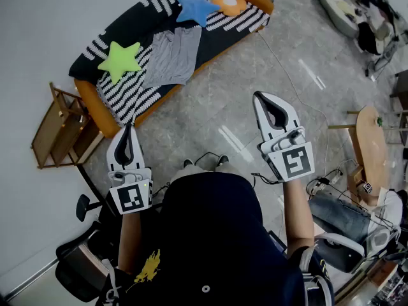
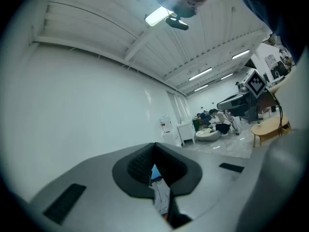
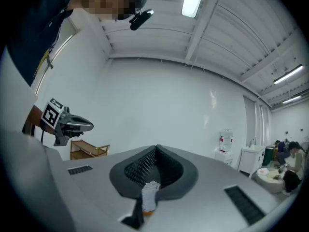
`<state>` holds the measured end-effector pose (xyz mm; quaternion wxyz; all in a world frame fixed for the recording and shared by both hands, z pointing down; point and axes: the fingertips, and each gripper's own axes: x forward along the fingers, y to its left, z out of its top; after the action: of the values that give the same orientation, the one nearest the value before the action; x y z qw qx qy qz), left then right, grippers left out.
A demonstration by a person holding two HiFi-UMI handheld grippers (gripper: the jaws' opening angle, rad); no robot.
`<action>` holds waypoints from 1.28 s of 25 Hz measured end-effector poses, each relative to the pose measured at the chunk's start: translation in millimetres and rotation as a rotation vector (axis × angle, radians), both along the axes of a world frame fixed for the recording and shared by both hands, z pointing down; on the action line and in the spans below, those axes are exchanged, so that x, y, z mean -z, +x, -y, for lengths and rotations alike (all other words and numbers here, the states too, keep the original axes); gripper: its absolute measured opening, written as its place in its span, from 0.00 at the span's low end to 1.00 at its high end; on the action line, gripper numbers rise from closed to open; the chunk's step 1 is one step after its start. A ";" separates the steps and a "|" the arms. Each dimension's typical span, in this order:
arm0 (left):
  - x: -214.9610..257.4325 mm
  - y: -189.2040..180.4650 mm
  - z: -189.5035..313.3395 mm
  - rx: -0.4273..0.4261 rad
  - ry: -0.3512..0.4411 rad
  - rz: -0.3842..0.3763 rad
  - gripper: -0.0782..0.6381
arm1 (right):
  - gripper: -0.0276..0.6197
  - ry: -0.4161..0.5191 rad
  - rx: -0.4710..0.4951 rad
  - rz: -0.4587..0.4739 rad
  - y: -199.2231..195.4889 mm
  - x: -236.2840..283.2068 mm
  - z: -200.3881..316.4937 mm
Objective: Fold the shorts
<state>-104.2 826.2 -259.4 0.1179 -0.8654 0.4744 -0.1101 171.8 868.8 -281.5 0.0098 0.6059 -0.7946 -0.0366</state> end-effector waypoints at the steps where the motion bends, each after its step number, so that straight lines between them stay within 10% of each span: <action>1: 3.2 -2.4 -8.7 -0.014 0.001 -0.006 0.13 | 0.07 -0.002 -0.009 0.000 -3.5 0.4 -6.9; 13: 16.2 -130.0 -68.2 -0.004 -0.004 -0.191 0.13 | 0.07 -0.031 -0.090 -0.002 -130.7 -3.5 -77.5; 32: 11.2 -243.8 -82.4 0.081 0.021 -0.249 0.13 | 0.07 -0.081 0.006 -0.068 -241.5 -6.5 -87.9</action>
<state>-347.9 908.6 -270.7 0.0628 -0.8512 0.5211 -0.0014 -69.8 956.7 -275.0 0.0610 0.6010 -0.7965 -0.0250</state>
